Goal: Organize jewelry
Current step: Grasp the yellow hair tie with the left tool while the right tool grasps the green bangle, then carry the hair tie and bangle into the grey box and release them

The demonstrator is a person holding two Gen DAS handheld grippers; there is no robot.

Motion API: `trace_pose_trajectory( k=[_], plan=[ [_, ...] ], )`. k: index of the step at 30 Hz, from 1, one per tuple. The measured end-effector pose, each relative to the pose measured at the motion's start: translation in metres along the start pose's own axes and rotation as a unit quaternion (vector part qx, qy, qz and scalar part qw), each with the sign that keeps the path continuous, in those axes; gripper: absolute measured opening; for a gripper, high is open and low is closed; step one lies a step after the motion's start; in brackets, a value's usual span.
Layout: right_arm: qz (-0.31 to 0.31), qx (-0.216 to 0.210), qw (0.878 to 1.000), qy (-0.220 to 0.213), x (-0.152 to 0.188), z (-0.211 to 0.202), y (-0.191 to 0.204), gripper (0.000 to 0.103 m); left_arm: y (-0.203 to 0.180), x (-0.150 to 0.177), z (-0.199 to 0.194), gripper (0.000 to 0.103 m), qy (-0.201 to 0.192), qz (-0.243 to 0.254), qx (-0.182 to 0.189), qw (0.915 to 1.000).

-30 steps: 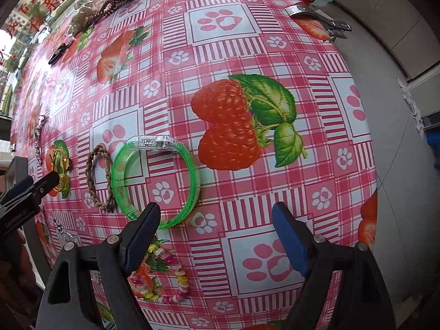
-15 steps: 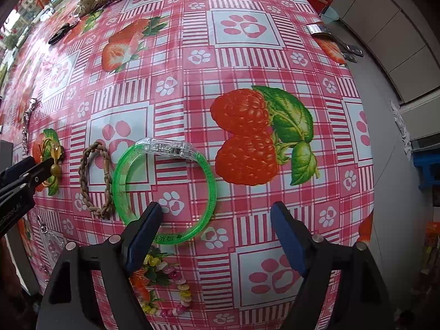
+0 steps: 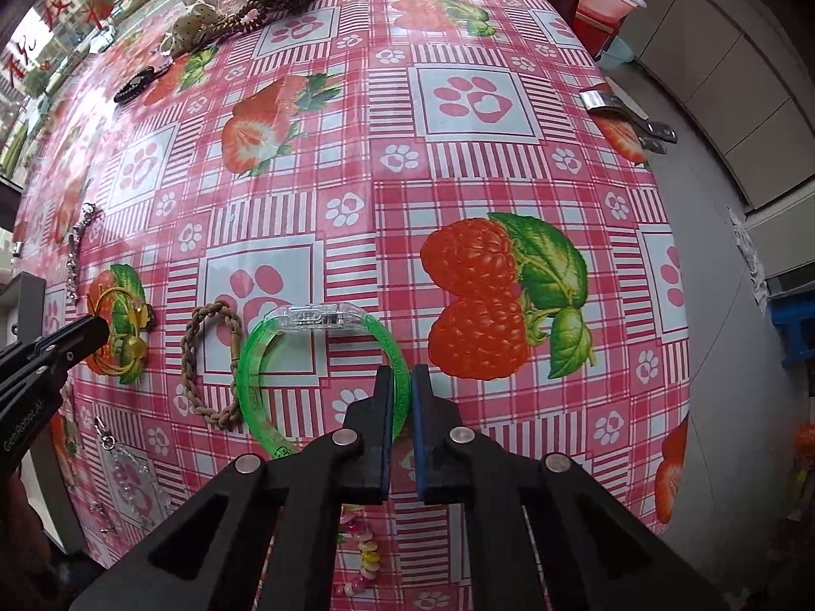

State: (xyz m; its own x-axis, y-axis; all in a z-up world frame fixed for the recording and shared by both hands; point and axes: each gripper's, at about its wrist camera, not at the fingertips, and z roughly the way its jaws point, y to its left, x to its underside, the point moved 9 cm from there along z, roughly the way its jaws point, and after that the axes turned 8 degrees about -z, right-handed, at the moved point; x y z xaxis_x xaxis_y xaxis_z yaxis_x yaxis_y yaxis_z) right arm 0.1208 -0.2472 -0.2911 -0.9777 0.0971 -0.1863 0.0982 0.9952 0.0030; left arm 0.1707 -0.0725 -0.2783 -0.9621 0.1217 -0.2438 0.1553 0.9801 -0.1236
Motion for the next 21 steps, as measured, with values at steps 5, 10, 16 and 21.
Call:
trace_pose_trajectory(
  k=[5, 10, 16, 21],
  plan=[
    [0.012, -0.021, 1.000, -0.013, -0.011, -0.012, -0.004, 0.007, 0.013, -0.005, -0.012, 0.012, -0.008, -0.014, 0.013, 0.9998],
    [0.017, -0.033, 0.999, -0.022, -0.016, -0.023, -0.003, 0.007, 0.023, -0.008, -0.025, 0.012, -0.018, -0.026, 0.020, 0.9993],
    [0.011, -0.046, 0.998, -0.030, -0.019, -0.031, 0.015, 0.007, 0.045, -0.005, -0.044, 0.012, -0.031, -0.042, 0.017, 0.9985],
    [-0.014, -0.063, 0.997, -0.038, -0.026, -0.031, 0.045, 0.007, 0.073, -0.001, -0.063, 0.012, -0.046, -0.064, 0.012, 0.9968]
  ],
)
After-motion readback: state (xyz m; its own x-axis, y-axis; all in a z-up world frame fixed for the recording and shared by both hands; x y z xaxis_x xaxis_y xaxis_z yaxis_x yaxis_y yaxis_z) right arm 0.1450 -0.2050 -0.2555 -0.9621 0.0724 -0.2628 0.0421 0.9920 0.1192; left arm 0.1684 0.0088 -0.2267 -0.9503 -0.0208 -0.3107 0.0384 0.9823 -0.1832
